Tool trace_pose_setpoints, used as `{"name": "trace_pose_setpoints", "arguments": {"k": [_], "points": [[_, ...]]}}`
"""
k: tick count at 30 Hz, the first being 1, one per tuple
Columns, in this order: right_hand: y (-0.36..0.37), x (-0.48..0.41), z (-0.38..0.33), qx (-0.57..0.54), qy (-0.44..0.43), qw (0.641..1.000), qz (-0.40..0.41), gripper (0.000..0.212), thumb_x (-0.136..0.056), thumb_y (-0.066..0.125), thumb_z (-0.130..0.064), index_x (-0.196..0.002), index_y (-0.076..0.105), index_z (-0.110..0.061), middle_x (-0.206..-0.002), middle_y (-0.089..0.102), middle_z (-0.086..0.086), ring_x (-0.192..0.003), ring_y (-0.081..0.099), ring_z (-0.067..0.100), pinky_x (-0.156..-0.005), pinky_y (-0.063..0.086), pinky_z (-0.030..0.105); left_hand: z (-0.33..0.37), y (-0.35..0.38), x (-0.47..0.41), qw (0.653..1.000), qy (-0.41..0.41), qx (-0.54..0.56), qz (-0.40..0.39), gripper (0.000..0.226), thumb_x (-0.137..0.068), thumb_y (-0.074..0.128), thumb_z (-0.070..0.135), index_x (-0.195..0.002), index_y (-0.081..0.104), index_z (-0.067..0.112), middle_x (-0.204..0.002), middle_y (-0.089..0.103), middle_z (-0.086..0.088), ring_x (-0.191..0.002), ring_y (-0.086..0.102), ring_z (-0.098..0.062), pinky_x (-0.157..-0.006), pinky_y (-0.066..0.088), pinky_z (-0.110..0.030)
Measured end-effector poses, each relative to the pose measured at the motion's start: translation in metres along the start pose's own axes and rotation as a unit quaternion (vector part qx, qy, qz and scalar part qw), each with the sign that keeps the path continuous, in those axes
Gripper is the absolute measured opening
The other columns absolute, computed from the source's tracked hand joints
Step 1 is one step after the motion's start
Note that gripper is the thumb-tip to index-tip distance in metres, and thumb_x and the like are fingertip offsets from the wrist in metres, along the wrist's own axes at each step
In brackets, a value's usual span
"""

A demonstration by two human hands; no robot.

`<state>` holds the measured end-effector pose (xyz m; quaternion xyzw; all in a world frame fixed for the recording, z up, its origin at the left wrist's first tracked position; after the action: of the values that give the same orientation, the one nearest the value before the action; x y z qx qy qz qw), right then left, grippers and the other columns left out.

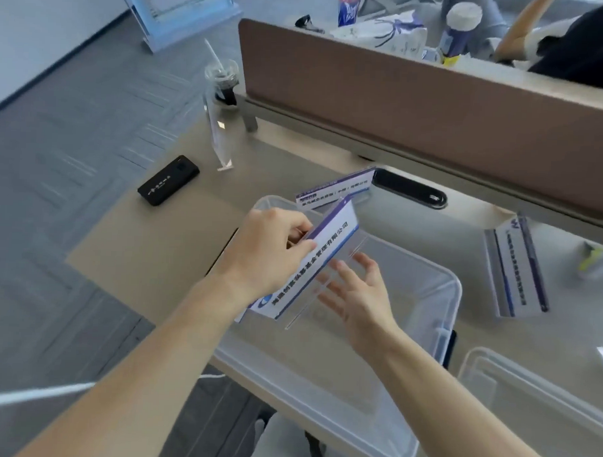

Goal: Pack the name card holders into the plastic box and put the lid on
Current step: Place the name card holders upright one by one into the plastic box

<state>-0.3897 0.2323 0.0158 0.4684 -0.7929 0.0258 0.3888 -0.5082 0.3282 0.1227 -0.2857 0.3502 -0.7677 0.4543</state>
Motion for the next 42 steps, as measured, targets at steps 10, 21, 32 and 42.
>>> {"name": "trace_pose_setpoints", "arguments": {"k": [10, 21, 32, 42], "points": [[0.025, -0.049, 0.086, 0.101, 0.034, 0.994, 0.011, 0.053, -0.1, 0.053, -0.008, -0.144, 0.033, -0.029, -0.113, 0.066, -0.006, -0.097, 0.07, 0.018, -0.088, 0.054, 0.041, -0.099, 0.054, 0.026, 0.996, -0.079, 0.034, 0.014, 0.015, -0.094, 0.071, 0.021, -0.107, 0.078, 0.02, -0.094, 0.08, 0.006, -0.084, 0.075, -0.008, -0.078, 0.062, -0.033], [0.021, -0.091, 0.13, 0.185, 0.093, 0.976, 0.066, 0.045, -0.103, 0.043, -0.009, -0.148, 0.045, -0.01, -0.147, 0.051, -0.004, -0.108, 0.051, 0.011, -0.098, 0.052, 0.041, -0.143, 0.11, 0.018, 0.994, -0.106, -0.015, -0.037, 0.01, -0.1, 0.056, 0.022, -0.096, 0.063, 0.016, -0.082, 0.071, -0.003, -0.076, 0.068, -0.03, -0.061, 0.053, -0.04], [0.021, -0.103, 0.145, 0.161, 0.108, 0.977, 0.084, 0.059, -0.097, 0.049, -0.011, -0.154, 0.037, -0.015, -0.156, 0.044, -0.002, -0.121, 0.049, 0.012, -0.101, 0.053, 0.045, -0.138, 0.108, 0.014, 0.993, -0.107, -0.012, -0.037, 0.027, -0.102, 0.057, 0.023, -0.126, 0.067, 0.016, -0.1, 0.077, -0.006, -0.092, 0.073, -0.025, -0.077, 0.061, -0.04], [0.03, -0.103, 0.146, 0.128, 0.136, 0.981, 0.058, 0.059, -0.099, 0.047, -0.007, -0.156, 0.032, -0.013, -0.158, 0.038, 0.0, -0.135, 0.046, 0.019, -0.105, 0.05, 0.049, -0.138, 0.1, 0.015, 0.993, -0.116, -0.014, -0.005, 0.033, -0.104, 0.055, 0.022, -0.135, 0.064, 0.015, -0.107, 0.078, -0.006, -0.099, 0.073, -0.026, -0.081, 0.059, -0.038]]}}
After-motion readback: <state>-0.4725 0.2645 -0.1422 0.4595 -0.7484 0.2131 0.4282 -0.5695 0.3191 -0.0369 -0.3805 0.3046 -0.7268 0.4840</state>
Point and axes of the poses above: each hand's wrist, its own x-axis away from the middle knuckle, its own y-axis out of the palm, z = x × y, the point moved 7 cm from there along -x, towards the middle knuckle
